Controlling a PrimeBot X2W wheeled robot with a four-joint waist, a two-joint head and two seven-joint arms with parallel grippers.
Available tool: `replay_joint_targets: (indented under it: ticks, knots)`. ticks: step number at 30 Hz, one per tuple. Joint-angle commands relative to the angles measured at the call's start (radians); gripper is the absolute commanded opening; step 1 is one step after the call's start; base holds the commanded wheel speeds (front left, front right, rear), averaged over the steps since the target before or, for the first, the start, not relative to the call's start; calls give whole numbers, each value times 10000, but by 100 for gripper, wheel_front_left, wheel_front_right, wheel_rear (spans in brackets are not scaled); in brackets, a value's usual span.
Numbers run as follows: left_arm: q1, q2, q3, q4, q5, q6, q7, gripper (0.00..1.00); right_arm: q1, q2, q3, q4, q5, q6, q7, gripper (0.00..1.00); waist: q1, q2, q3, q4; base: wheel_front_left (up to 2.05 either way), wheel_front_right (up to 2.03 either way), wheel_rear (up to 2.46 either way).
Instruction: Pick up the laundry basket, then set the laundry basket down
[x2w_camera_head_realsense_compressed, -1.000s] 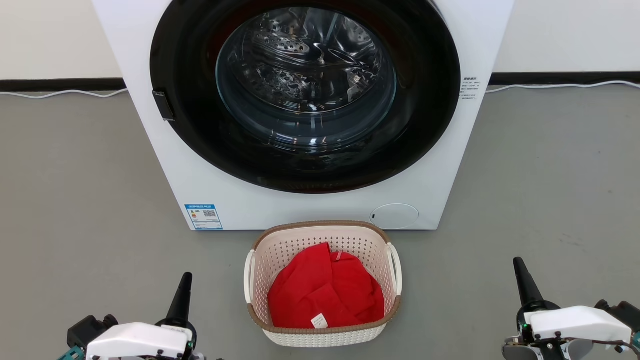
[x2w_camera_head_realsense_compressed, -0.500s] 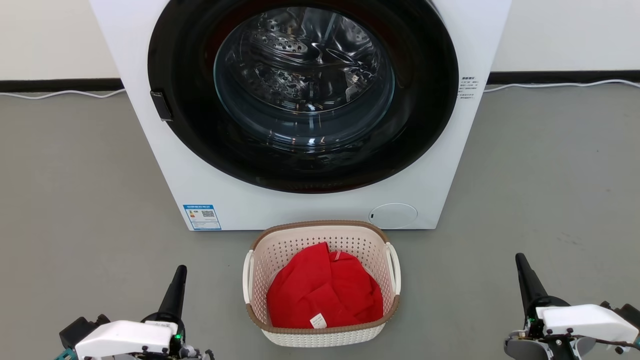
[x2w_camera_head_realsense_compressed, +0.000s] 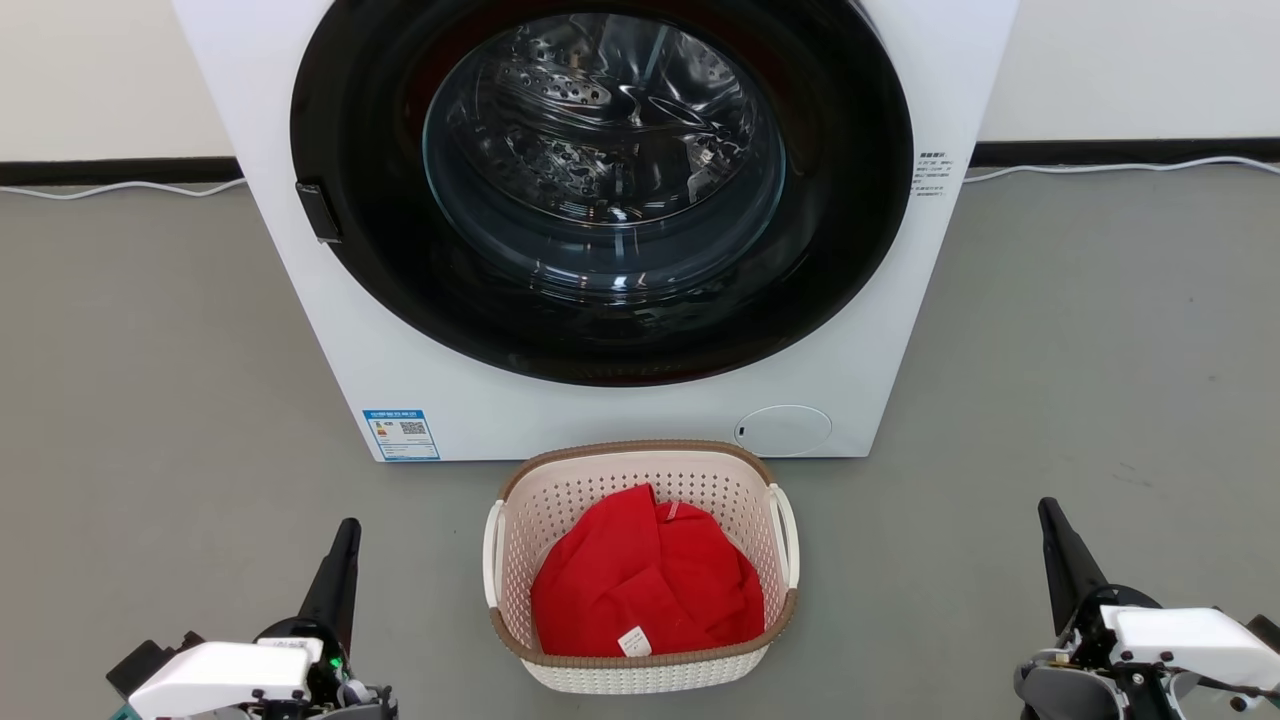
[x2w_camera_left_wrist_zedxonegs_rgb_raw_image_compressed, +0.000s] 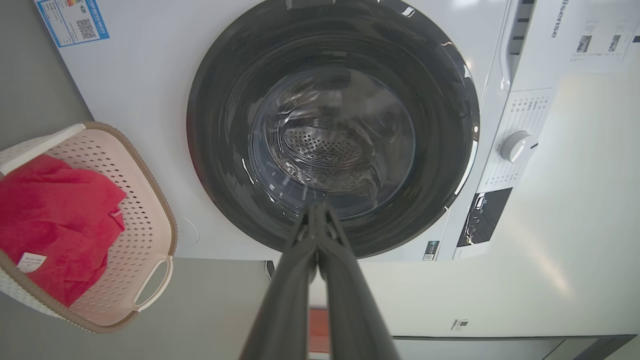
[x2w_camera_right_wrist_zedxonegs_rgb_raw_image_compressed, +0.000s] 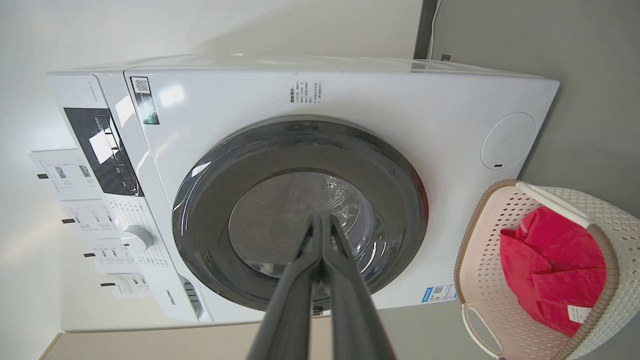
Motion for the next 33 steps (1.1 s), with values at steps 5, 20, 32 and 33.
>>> replay_joint_targets:
  ticks: [5, 20, 32, 33]
  knots:
    - [-573, 116, 435, -357, -691, -146, 194, 0, -384, -10, 119, -456, 681, 73, 231, 0, 0, -1, 4, -15, 0, 0, 0]
    - [-573, 116, 435, -358, -692, -146, 193, 0, -384, -10, 120, -456, 682, 73, 230, 0, 0, -1, 4, -15, 0, 0, 0]
    - [-572, 116, 435, -358, -692, -146, 193, 0, -384, -10, 121, -456, 682, 73, 229, 0, 0, -1, 4, -15, 0, 0, 0]
    - [-572, 116, 435, -358, -692, -146, 193, 0, -384, -10, 121, -456, 682, 73, 229, 0, 0, -1, 4, -15, 0, 0, 0]
